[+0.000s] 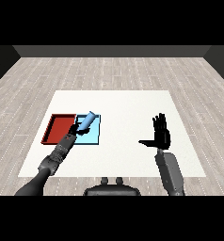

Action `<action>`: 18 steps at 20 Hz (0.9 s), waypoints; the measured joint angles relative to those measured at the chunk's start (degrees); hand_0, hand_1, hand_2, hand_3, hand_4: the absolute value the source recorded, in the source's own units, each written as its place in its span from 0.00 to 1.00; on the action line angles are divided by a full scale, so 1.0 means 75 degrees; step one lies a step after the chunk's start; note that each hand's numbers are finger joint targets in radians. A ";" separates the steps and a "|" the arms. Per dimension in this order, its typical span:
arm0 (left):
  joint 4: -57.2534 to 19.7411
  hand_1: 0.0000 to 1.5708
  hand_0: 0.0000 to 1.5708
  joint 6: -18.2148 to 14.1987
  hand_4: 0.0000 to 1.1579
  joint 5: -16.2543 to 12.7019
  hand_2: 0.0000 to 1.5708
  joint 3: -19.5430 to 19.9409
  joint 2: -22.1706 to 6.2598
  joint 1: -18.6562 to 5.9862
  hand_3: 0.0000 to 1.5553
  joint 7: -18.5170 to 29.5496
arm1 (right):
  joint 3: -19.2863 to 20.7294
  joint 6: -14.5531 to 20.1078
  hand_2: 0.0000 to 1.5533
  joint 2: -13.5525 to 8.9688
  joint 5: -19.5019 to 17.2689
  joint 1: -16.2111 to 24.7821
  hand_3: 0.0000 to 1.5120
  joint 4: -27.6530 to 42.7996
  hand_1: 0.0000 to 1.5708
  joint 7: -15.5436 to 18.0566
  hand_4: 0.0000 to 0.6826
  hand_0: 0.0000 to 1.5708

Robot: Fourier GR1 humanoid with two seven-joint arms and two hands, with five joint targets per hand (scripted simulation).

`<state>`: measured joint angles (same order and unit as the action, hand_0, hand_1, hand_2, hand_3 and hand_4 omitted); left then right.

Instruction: Pick the blue can and put it in the blue box

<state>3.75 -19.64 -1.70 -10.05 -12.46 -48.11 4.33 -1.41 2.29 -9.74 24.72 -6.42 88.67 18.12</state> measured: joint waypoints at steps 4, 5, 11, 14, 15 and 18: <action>-0.0096 0.00 0.00 -0.0415 0.00 0.0074 0.00 0.0008 0.0215 0.0009 0.00 -0.0135 | 0.0066 -0.0044 0.00 0.0012 0.0081 -0.0071 0.00 0.0058 0.00 -0.0081 0.00 0.00; -0.0049 0.00 0.00 -0.0542 0.00 0.0060 0.00 0.0045 0.0249 0.0049 0.00 -0.0062 | 0.0084 -0.0077 0.00 0.0019 0.0107 -0.0100 0.00 0.0057 0.00 -0.0089 0.00 0.00; 0.0710 0.00 0.00 -0.1847 0.00 -0.0533 0.00 0.0759 0.0326 0.0504 0.00 0.1308 | 0.0104 -0.0198 0.00 0.0090 0.0210 -0.0016 0.00 0.0149 0.00 -0.0059 0.00 0.00; 0.1489 0.00 0.00 -0.2074 0.00 -0.0759 0.00 0.1030 0.0281 0.0596 0.00 0.2328 | 0.0085 -0.0187 0.00 0.0071 0.0207 0.0047 0.00 0.0290 0.00 -0.0140 0.00 0.00; 0.1786 0.00 0.00 -0.1933 0.00 -0.0834 0.00 0.1091 0.0292 0.0726 0.00 0.2731 | 0.0077 -0.0203 0.00 0.0073 0.0209 0.0008 0.00 0.0274 0.00 -0.0150 0.00 0.00; 0.2746 0.00 0.00 -0.1511 0.00 -0.0990 0.00 0.1137 0.0424 0.1105 0.00 0.3756 | 0.0062 -0.0253 0.00 0.0052 0.0178 0.0080 0.00 0.0254 0.00 -0.0135 0.00 0.00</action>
<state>24.34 -30.98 -9.12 -1.52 -9.28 -39.82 32.50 -0.94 0.39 -9.35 26.05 -5.82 90.58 17.11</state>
